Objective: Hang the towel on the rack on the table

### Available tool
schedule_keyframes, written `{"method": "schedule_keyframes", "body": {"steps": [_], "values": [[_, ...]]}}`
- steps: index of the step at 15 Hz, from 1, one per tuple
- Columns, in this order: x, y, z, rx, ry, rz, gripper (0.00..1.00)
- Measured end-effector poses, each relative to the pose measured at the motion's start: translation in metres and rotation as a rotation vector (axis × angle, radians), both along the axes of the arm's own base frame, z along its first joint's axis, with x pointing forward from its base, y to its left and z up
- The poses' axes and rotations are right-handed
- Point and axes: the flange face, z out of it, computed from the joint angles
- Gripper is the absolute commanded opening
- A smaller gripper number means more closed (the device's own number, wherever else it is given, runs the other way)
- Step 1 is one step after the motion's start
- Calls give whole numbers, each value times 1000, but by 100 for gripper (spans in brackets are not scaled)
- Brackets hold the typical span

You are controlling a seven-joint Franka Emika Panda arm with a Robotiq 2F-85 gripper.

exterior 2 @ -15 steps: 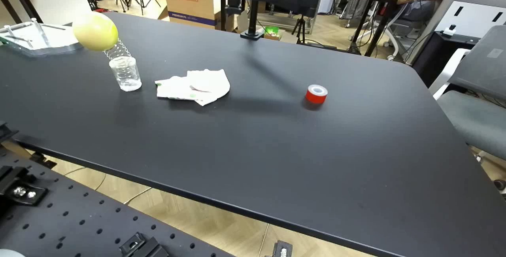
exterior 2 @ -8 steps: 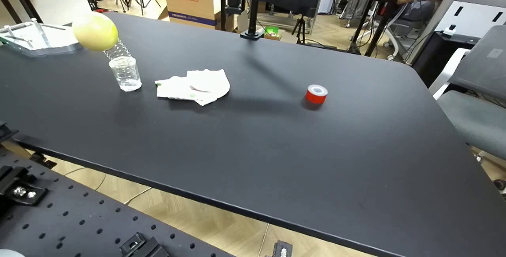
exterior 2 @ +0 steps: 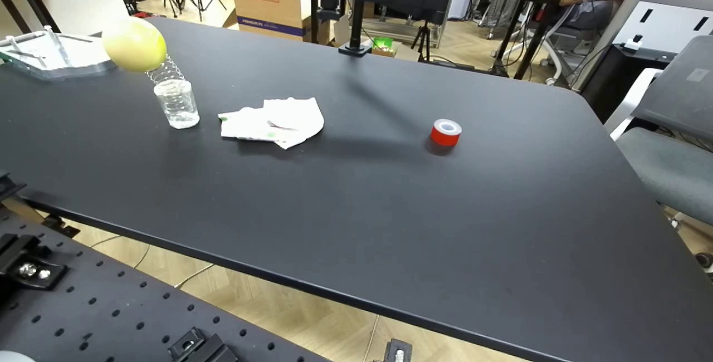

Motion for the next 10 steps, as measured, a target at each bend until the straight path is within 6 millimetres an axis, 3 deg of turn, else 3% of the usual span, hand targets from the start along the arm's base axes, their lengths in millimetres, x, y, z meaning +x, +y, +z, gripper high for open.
{"method": "schedule_keyframes", "body": {"steps": [4, 10], "values": [[17, -11, 5, -9, -96, -63, 100], [67, -79, 12, 15, -287, -305, 100]]}}
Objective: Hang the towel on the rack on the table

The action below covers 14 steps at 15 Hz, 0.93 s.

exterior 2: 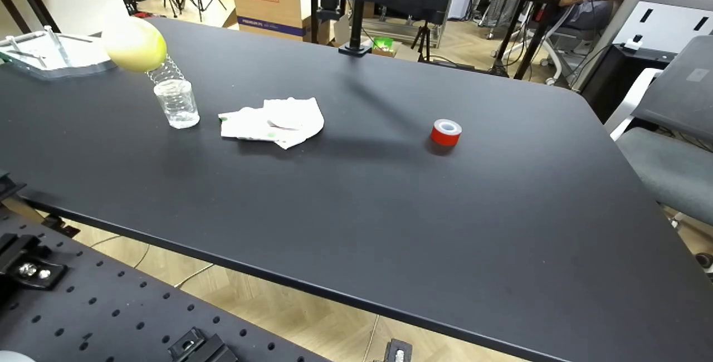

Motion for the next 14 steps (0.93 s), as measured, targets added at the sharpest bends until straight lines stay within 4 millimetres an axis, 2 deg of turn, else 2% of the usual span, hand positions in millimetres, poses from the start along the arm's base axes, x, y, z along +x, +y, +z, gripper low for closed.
{"method": "schedule_keyframes", "body": {"steps": [3, 4, 10, 14], "values": [[18, -38, -10, -2, -55, -139, 100], [21, -43, -13, -4, -53, -146, 100], [20, -37, -15, -3, -49, -126, 100], [35, -53, -22, -59, -120, -132, 100]]}}
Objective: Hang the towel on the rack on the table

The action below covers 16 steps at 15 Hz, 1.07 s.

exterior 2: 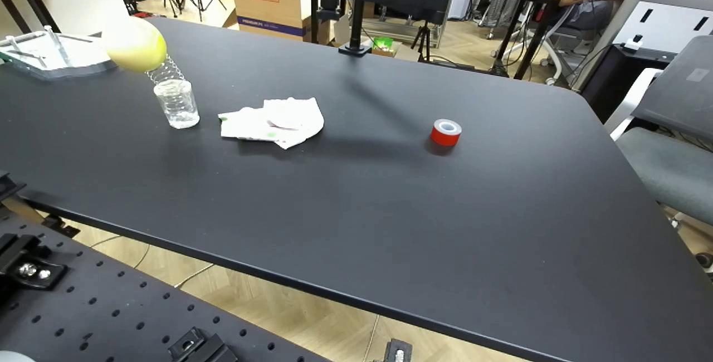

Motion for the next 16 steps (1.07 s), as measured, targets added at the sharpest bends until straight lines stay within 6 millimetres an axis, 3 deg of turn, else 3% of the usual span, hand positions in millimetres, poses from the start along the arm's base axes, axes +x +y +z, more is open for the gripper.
{"method": "schedule_keyframes", "body": {"steps": [4, 6, 10, 14, 16], "values": [[23, -29, -39, -55, -27, -20, 100], [30, -32, -62, -63, -16, -19, 100], [36, -16, -96, -68, 6, 13, 100], [34, 10, -112, -59, 23, 42, 100], [34, 12, -115, -56, 24, 43, 100]]}}
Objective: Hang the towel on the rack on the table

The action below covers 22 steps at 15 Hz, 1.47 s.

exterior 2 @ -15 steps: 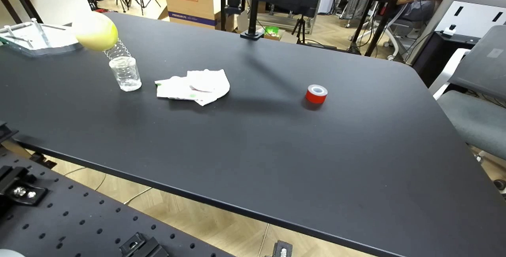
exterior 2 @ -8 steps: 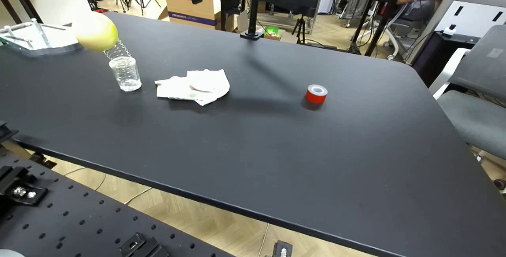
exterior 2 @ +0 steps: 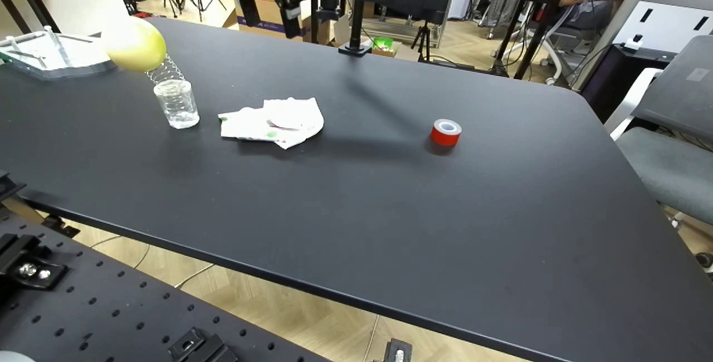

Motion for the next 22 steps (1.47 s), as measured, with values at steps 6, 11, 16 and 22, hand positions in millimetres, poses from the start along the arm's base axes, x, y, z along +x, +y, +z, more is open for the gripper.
{"method": "schedule_keyframes", "body": {"steps": [6, 11, 16, 22], "values": [[4, 0, -1, 32, -49, -48, 100], [4, -3, -29, 89, -120, -152, 100], [-1, -7, -61, 105, -111, -243, 100], [-9, -2, -94, 113, -50, -286, 100]]}}
